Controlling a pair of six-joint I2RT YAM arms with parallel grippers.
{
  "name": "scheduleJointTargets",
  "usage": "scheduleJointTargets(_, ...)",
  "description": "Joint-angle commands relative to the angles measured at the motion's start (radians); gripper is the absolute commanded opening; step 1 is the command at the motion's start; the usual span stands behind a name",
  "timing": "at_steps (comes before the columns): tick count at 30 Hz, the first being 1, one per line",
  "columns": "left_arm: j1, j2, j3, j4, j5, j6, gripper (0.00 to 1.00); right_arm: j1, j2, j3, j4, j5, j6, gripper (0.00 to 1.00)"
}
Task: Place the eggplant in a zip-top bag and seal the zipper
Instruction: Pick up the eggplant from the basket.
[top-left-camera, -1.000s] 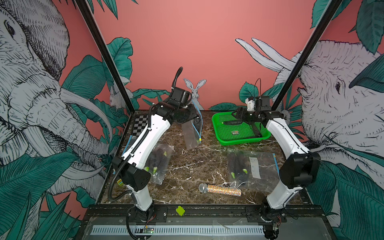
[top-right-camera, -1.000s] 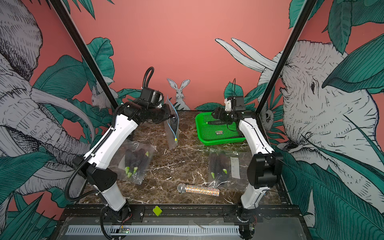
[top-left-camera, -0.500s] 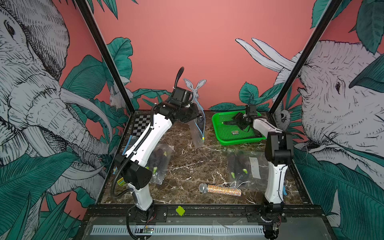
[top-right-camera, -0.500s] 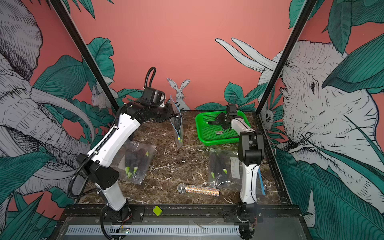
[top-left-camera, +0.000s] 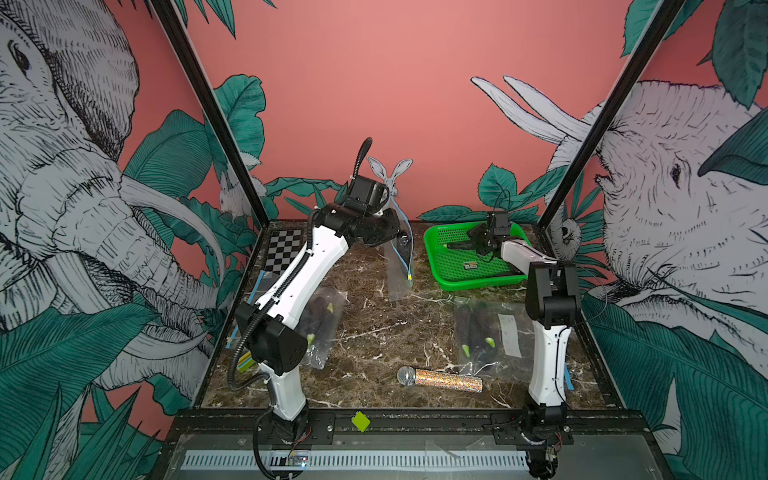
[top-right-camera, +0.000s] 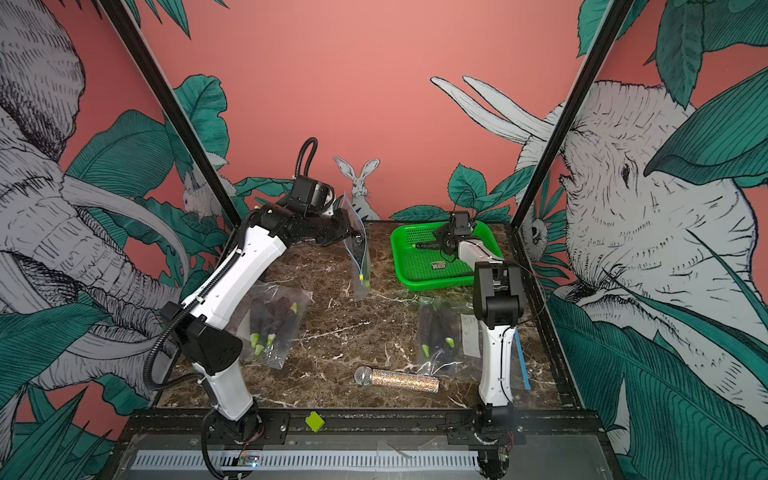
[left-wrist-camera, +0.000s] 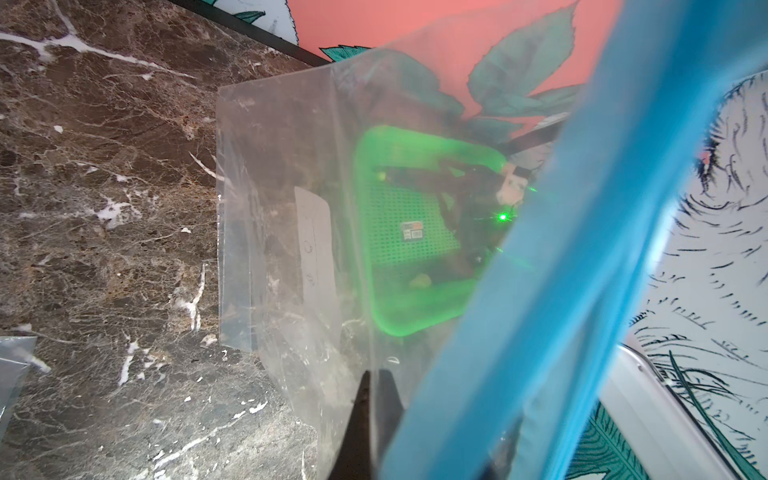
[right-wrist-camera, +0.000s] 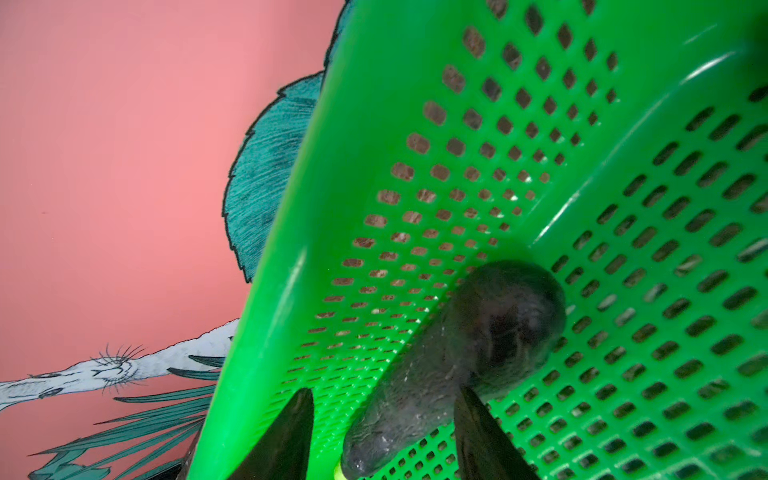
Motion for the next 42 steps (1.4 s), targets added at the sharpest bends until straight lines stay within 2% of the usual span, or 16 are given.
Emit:
scheduleJointTargets(1,0.007,-0.016,-0.01,0.012,0.003,-0.009,0.0,0.006,0.013,-0.031,0.052,0.036,0.025,0.52)
scheduleJointTargets(22,0.016,-0.026,-0.026,0.018,0.005,-0.009,0.0,0.013,0.086,-0.059,0.092,0.044,0.077,0.51)
scheduleJointTargets(28,0.016,-0.029,-0.03,0.019,0.005,-0.009,0.0,0.01,0.105,-0.064,0.126,0.048,0.069,0.39)
scheduleJointTargets(29,0.016,-0.029,-0.032,0.019,0.004,-0.01,0.0,0.009,0.106,-0.067,0.145,0.042,0.067,0.39)
scheduleJointTargets(31,0.015,-0.033,-0.037,0.021,0.003,-0.011,0.0,0.005,0.112,-0.059,0.151,0.031,0.057,0.52)
scheduleJointTargets(33,0.015,-0.038,-0.046,0.022,0.002,-0.011,0.0,0.0,0.12,-0.047,0.154,0.017,0.046,0.55)
scheduleJointTargets(35,0.015,-0.041,-0.054,0.027,0.003,-0.014,0.0,-0.003,0.121,-0.048,0.174,0.015,0.044,0.52)
scheduleJointTargets(42,0.016,-0.056,-0.069,0.031,0.001,-0.015,0.0,-0.013,0.096,-0.078,0.227,0.012,0.025,0.32)
